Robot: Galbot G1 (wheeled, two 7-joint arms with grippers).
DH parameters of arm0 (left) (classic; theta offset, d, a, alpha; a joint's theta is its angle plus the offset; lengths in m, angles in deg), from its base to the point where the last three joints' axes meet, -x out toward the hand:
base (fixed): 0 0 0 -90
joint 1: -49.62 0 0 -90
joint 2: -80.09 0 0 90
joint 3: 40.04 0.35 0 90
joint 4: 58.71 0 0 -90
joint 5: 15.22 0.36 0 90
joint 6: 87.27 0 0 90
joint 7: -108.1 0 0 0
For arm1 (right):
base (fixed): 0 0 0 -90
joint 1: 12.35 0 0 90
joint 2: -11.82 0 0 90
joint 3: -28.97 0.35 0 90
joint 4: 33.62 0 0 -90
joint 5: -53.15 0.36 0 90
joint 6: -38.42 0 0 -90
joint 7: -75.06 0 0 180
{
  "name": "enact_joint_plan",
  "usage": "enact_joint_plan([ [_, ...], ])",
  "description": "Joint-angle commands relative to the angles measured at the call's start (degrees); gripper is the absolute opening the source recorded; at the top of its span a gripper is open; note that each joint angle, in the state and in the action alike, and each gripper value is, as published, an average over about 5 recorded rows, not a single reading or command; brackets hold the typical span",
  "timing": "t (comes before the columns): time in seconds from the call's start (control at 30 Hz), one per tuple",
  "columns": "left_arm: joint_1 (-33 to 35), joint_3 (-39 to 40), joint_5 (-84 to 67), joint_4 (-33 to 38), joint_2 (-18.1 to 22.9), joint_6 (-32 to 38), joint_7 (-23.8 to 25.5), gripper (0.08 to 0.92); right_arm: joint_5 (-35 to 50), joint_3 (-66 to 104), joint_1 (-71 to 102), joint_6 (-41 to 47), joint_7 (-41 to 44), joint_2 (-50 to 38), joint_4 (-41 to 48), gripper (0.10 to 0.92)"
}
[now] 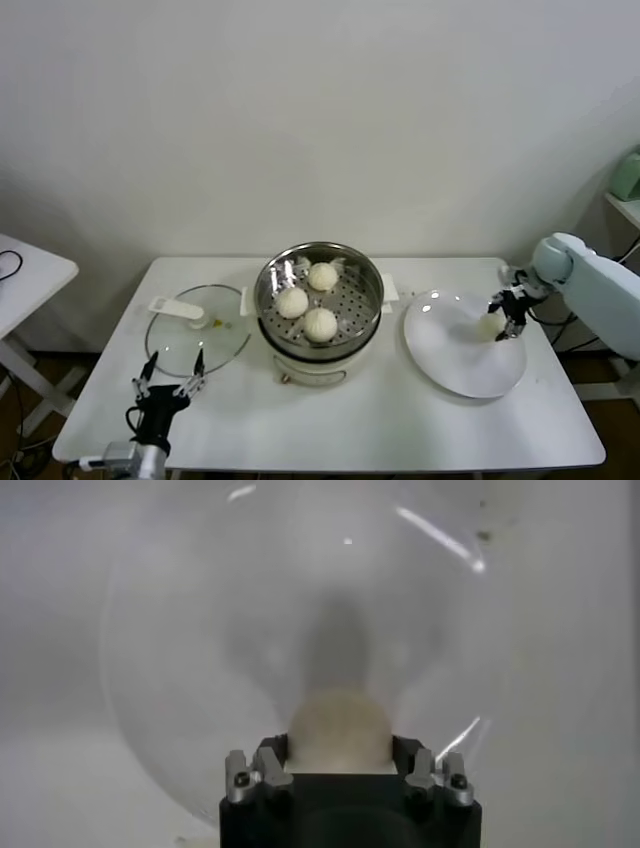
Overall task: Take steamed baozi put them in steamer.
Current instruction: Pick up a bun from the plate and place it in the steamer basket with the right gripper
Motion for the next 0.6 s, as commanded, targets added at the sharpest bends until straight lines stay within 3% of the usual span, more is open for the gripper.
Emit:
enact_joint_plan([
  [0.03, -0.34, 0.58, 0.22, 0.44, -0.11, -0.11, 0.11, 0.823, 23.94, -22.68, -24.03, 6.63, -1.36, 1.87, -4.2, 0.679],
  [0.37, -0.31, 2.87, 4.39, 2.6, -0.64, -0.1, 0.55, 0.823, 48.3, -41.79, -44.27, 13.39, -5.0, 11.43, -10.34, 0.679],
  [0.6, 0.5, 3.96, 6.14, 3.73, -0.44, 0.22, 1.45, 0.823, 53.97, -44.93, -45.25, 15.36, -7.73, 18.49, -12.52, 0.679],
])
